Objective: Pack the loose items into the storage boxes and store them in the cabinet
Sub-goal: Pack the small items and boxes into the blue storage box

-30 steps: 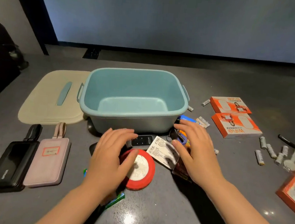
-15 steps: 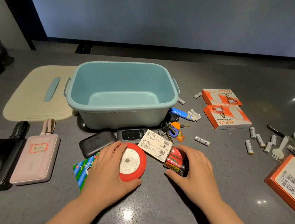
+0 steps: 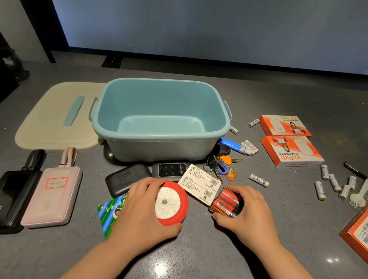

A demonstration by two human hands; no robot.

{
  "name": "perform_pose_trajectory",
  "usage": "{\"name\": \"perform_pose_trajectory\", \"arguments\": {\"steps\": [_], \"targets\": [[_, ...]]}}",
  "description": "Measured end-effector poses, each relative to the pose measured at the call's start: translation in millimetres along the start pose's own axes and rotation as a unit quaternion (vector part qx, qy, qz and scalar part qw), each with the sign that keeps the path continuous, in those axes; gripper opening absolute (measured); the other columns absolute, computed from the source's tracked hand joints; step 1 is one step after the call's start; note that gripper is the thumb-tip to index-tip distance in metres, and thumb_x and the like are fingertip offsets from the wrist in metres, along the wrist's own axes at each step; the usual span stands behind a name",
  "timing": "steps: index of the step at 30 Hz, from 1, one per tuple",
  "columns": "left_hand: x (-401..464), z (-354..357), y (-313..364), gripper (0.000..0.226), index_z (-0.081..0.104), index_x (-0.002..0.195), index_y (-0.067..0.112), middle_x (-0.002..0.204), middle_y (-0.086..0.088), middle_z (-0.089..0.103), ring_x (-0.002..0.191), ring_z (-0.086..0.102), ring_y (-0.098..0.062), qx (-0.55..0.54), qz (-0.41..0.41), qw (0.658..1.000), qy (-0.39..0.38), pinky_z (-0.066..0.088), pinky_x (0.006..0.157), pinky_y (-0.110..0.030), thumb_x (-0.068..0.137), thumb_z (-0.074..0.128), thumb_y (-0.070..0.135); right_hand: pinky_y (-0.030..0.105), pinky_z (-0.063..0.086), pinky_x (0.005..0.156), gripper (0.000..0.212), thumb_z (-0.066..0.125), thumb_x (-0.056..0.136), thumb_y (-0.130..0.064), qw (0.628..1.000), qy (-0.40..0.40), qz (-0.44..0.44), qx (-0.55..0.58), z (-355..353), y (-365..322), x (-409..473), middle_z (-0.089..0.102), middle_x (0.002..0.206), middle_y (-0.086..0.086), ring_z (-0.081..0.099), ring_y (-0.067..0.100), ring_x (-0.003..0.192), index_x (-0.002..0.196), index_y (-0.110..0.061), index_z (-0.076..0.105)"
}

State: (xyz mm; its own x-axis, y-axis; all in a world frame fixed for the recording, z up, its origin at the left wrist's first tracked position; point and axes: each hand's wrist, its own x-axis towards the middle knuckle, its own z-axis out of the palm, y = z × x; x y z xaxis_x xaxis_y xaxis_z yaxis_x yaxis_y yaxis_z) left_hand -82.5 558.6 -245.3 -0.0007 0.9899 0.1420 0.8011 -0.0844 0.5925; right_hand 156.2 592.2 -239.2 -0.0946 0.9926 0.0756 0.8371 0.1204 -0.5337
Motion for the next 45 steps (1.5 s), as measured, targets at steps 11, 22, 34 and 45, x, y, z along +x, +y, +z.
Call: {"name": "perform_pose_trajectory", "arguments": {"steps": [11, 22, 34, 45], "targets": [[46.5, -89.7, 37.9, 0.089, 0.039, 0.122, 0.045, 0.113, 0.022, 0.034, 0.111, 0.030, 0.004, -0.049, 0.051, 0.990, 0.121, 0.025, 0.089, -0.003, 0.040, 0.069, 0.064, 0.003, 0.034, 0.074, 0.054, 0.082, 0.048, -0.037, 0.980, 0.133, -0.084, 0.121, -68.0, -75.4, 52.2, 0.058, 0.094, -0.019, 0.052, -0.004, 0.092, 0.098, -0.032, 0.062], [193.8, -129.5, -11.0, 0.091, 0.047, 0.123, 0.032, 0.113, 0.006, 0.044, 0.112, 0.038, -0.016, 0.100, -0.019, 0.994, -0.042, 0.040, 0.094, -0.033, 0.042, 0.073, 0.066, 0.027, 0.047, 0.074, 0.053, 0.081, 0.052, -0.046, 0.994, 0.028, -0.107, 0.020, -40.2, -131.9, 187.9, 0.056, 0.097, -0.012, 0.055, 0.009, 0.087, 0.099, -0.032, 0.058], [248.0, -105.4, -57.4, 0.093, 0.040, 0.125, 0.027, 0.115, 0.004, 0.046, 0.105, 0.039, -0.018, 0.294, 0.027, 0.922, -0.251, 0.048, 0.083, -0.037, 0.046, 0.074, 0.062, 0.029, 0.046, 0.059, 0.052, 0.076, 0.054, -0.049, 0.940, -0.179, -0.153, -0.248, 16.6, -147.6, 266.1, 0.058, 0.089, -0.001, 0.059, 0.023, 0.078, 0.092, -0.019, 0.057], [247.6, -105.3, -58.7, 0.074, 0.039, 0.132, 0.029, 0.127, 0.005, 0.051, 0.113, 0.050, -0.020, 0.234, -0.003, 0.943, -0.238, 0.049, 0.086, -0.039, 0.068, 0.076, 0.038, 0.031, 0.047, 0.068, 0.050, 0.077, 0.066, -0.048, 0.932, -0.223, -0.146, -0.246, 54.4, -157.2, 269.3, 0.062, 0.098, 0.002, 0.060, 0.026, 0.092, 0.101, -0.017, 0.059]]}}
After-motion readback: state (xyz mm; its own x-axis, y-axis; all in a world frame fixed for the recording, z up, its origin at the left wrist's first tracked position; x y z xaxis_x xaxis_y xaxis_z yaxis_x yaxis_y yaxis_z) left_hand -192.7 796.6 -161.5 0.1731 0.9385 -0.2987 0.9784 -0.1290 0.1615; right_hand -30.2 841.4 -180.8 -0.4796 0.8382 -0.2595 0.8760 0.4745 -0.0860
